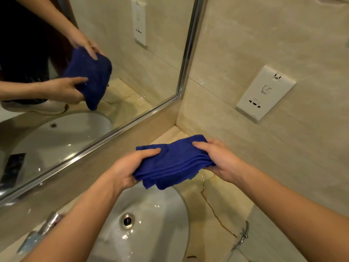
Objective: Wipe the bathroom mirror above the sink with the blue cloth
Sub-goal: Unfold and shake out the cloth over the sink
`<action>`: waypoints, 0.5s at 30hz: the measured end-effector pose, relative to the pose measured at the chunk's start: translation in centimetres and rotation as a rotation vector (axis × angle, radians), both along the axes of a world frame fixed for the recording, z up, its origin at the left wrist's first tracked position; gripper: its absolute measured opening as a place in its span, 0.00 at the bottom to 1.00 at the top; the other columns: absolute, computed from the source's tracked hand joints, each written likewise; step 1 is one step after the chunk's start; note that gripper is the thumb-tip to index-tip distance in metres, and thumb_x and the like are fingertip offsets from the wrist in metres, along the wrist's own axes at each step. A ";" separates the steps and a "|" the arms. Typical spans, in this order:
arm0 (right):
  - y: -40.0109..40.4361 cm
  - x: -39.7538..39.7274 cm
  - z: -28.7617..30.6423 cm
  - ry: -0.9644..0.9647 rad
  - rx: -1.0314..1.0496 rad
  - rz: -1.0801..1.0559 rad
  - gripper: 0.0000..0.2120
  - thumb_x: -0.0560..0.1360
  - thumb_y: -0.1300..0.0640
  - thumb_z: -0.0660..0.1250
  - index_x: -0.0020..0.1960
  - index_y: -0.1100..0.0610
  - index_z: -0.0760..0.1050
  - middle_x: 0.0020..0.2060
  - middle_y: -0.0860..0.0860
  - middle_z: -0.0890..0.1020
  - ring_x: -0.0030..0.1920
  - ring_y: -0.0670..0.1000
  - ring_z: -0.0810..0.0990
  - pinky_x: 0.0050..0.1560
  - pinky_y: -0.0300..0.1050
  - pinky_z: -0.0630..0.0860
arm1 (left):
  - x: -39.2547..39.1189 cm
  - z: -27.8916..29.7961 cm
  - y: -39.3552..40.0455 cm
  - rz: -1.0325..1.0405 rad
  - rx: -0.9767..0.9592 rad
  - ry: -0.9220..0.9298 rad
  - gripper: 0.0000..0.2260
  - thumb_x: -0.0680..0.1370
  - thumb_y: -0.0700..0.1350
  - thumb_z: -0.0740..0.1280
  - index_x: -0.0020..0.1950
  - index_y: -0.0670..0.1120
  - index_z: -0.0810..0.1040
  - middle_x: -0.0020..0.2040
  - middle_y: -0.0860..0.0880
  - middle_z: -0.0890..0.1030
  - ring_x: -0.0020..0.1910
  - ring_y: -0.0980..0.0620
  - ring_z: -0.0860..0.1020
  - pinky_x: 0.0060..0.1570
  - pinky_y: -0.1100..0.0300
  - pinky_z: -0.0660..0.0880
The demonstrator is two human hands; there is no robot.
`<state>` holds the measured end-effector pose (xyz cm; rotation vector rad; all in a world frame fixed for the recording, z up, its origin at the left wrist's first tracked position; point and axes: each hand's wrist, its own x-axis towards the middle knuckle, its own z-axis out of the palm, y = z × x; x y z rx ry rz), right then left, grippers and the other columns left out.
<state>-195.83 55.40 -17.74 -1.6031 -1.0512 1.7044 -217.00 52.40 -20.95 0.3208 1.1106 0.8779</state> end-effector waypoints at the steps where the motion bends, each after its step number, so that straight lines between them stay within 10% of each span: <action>1: 0.3 0.0 -0.2 -0.006 0.007 -0.006 0.07 0.79 0.58 0.65 0.53 0.57 0.79 0.44 0.52 0.85 0.43 0.51 0.82 0.47 0.48 0.76 | 0.0 -0.3 0.1 0.044 -0.032 -0.078 0.06 0.77 0.39 0.68 0.51 0.39 0.82 0.40 0.42 0.86 0.33 0.49 0.84 0.32 0.59 0.82; 10: 3.2 1.8 -4.0 0.299 0.096 -0.001 0.19 0.76 0.73 0.60 0.62 0.57 0.75 0.54 0.56 0.84 0.47 0.55 0.83 0.45 0.48 0.80 | 0.8 -4.5 1.7 0.248 0.290 0.026 0.17 0.76 0.28 0.62 0.61 0.42 0.77 0.56 0.41 0.84 0.51 0.44 0.83 0.50 0.53 0.82; 15: 5.6 2.2 -7.9 0.365 0.165 -0.055 0.13 0.77 0.72 0.57 0.49 0.58 0.76 0.41 0.56 0.83 0.39 0.53 0.82 0.36 0.47 0.79 | 1.5 -7.2 3.3 0.279 0.316 0.046 0.11 0.76 0.29 0.58 0.49 0.41 0.77 0.45 0.41 0.82 0.35 0.48 0.80 0.33 0.59 0.77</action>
